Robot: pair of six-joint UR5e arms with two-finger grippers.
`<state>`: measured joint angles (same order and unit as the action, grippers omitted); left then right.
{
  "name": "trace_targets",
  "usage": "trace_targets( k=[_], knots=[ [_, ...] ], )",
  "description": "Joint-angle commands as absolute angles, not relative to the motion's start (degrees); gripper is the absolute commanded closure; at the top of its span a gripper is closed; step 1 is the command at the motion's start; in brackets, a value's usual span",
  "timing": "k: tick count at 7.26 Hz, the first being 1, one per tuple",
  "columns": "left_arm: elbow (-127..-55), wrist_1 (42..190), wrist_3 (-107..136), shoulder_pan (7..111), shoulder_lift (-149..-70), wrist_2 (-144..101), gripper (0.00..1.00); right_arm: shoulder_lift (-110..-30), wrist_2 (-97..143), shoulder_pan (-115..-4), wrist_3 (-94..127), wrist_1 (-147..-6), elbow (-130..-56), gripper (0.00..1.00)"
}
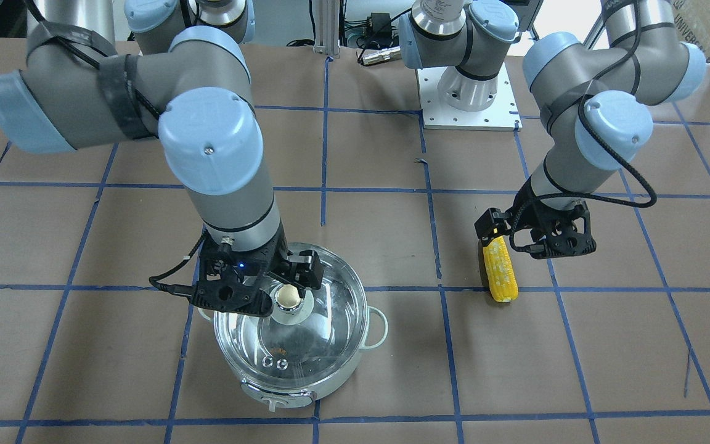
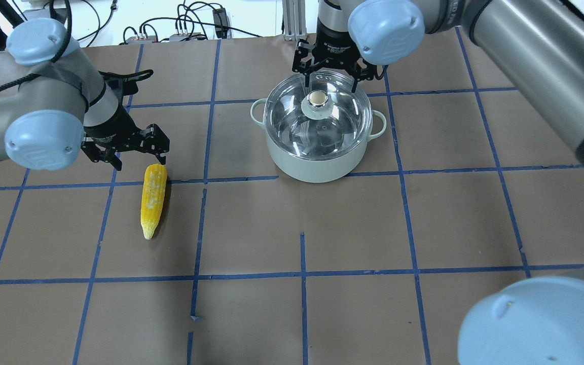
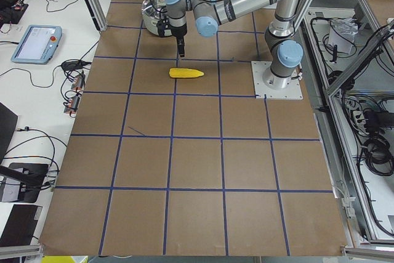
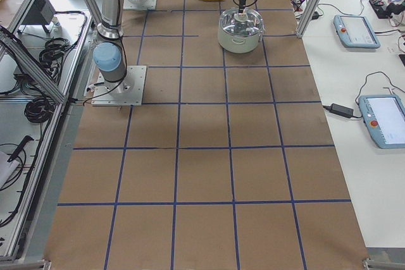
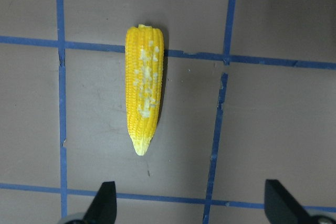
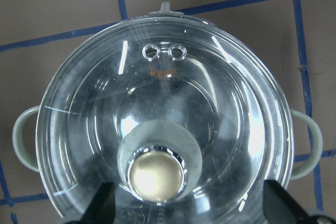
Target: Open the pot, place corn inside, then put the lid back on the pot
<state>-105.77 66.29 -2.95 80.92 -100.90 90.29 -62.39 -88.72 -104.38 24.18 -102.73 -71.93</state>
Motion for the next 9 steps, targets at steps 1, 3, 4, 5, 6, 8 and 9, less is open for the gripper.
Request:
trace_targets(
  k=[1,3,4,5,6,8,9],
  knots=[
    [-106.43,59.25,-4.64,80.86,-106.42,90.26,0.0,-59.51,-91.32,-104.77,25.31,-104.32,-71.98,0.01],
    [-112.89,51.32,-4.74,80.68,-106.52,90.26,0.0,-59.33,-89.84,-105.82,28.03,-104.94,-71.89,0.01],
    [-118.16,41.06,-6.57,80.51,-106.87,90.44,0.0,-59.24,-89.39,-106.08,28.04,-104.94,-71.81,0.01],
    [-119.69,37.04,-8.42,79.55,-108.01,90.53,0.0,-58.89,-89.56,-106.43,28.04,-104.85,-71.89,0.01],
    [-119.71,36.92,-9.31,77.19,-108.63,89.92,0.0,-58.45,-89.47,-107.48,28.21,-104.94,-71.98,0.03],
    [-119.79,36.91,-13.0,76.64,-108.19,89.74,0.0,-58.18,-89.56,-107.23,28.04,-105.82,-71.54,0.53],
    [-119.79,36.83,-12.83,76.64,-108.28,89.74,0.0,-58.27,-90.26,-106.97,27.6,-105.73,-71.46,0.59]
  ],
)
